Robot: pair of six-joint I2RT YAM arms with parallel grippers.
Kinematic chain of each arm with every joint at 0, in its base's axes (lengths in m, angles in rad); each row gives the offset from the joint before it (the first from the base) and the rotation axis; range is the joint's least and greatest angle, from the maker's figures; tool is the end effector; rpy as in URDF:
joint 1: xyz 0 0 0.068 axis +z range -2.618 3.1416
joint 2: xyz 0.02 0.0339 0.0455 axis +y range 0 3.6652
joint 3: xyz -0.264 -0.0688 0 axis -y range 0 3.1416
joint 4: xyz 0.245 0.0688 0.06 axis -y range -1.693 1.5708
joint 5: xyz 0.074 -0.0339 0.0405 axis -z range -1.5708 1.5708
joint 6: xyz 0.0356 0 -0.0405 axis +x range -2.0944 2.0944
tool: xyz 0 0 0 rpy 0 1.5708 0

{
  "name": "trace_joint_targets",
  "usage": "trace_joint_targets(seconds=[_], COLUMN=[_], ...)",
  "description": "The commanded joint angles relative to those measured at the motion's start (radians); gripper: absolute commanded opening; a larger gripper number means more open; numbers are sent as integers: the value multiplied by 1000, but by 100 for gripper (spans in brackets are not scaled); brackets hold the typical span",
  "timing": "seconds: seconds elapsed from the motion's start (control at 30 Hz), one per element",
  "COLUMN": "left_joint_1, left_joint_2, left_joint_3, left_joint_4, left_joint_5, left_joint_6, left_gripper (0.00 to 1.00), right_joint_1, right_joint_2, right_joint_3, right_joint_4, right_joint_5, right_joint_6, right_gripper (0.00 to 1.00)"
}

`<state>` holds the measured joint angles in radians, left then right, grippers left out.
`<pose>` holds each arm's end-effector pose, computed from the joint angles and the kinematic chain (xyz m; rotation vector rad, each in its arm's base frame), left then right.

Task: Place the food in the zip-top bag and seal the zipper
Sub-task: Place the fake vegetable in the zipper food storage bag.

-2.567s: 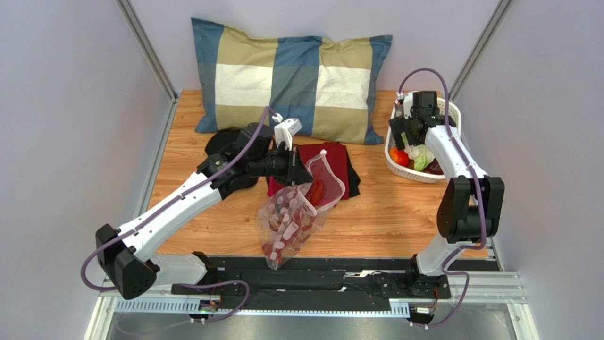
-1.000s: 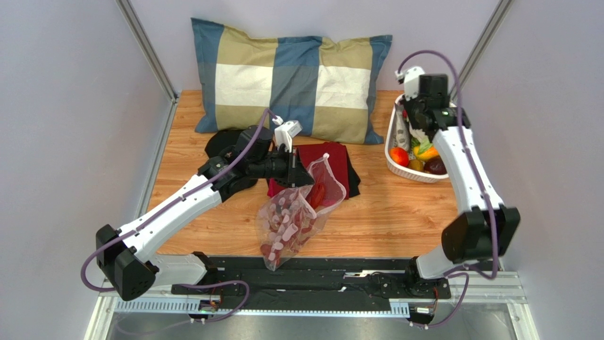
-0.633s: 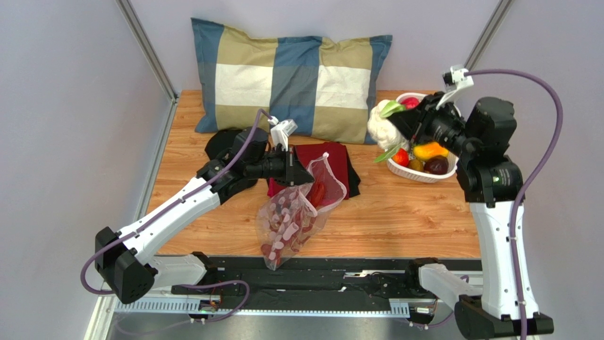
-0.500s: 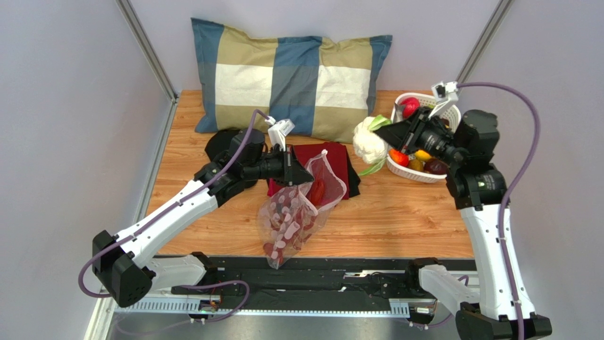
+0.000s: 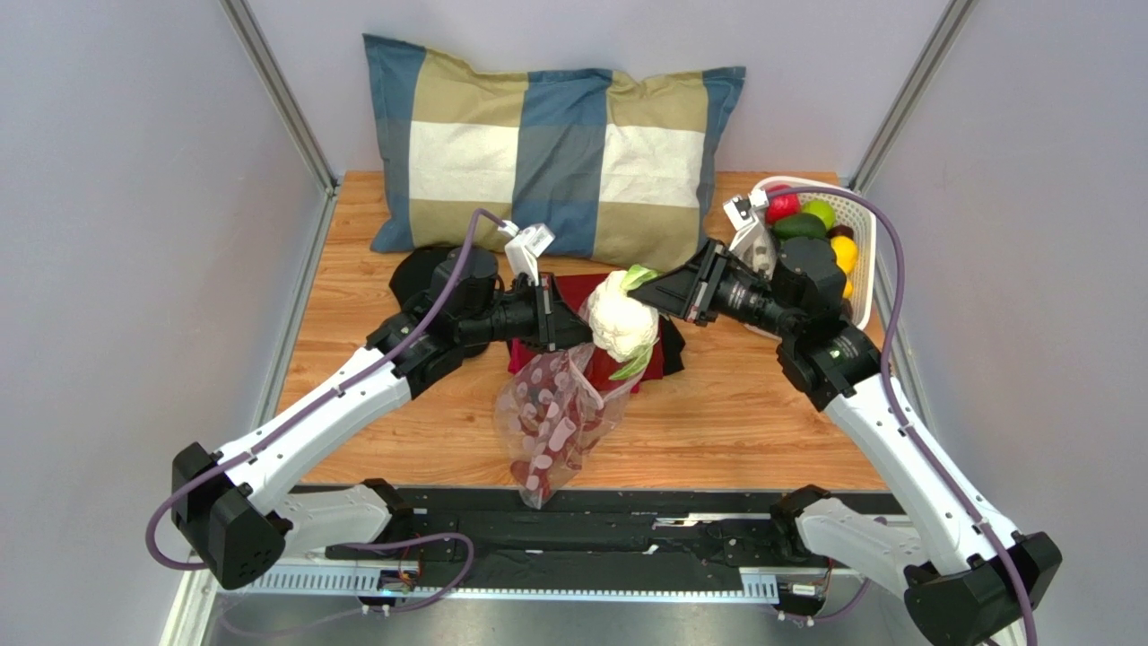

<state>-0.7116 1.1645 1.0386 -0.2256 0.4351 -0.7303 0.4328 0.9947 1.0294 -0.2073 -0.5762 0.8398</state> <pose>0.1917 -0.1851 0.3482 0.3077 2.1246 -1.3304 0.1927 0.1104 0.3855 -0.0790 1.9416 1.3914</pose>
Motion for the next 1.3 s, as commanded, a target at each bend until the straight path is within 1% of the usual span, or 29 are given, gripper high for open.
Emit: trace_joint_targets(seconds=[0.0, 0.17, 0.37, 0.53, 0.67, 0.73, 0.83, 0.9, 0.97, 1.07, 1.27], left_joint_1=[4, 6, 12, 12, 14, 12, 14, 12, 11, 12, 8], left_joint_2=[-32, -34, -39, -46, -57, -62, -69, -65, -52, -45, -63], left_joint_3=[-6, -11, -11, -9, -15, -20, -28, -26, -26, -23, -45], left_joint_4=[91, 92, 92, 107, 118, 124, 141, 149, 158, 176, 258], left_joint_5=[-5, -4, -15, -19, -10, -3, 20, 57, 97, 129, 151], left_joint_6=[-20, -14, -9, -12, -12, -11, 3, 5, -3, -11, -32], left_gripper=[0, 0, 0, 0, 0, 0, 0, 0, 0, 0, 0], right_joint_1=[18, 12, 11, 9, 11, 9, 11, 11, 17, 30, 72], right_joint_2=[-37, -60, -44, -45, -38, -27, -21, -13, 25, 79, 81], right_joint_3=[-11, 56, 138, 71, -32, -58, -86, -88, -72, -25, -57], right_joint_4=[36, 40, 36, -7, -30, -56, -69, -43, 0, -6, 5], right_joint_5=[12, -10, -14, -47, -63, -74, -47, -30, -17, 5, 160], right_joint_6=[15, -68, -76, -8, -11, -18, -51, -48, -27, -19, 42], right_gripper=[0, 0, 0, 0, 0, 0, 0, 0, 0, 0, 0])
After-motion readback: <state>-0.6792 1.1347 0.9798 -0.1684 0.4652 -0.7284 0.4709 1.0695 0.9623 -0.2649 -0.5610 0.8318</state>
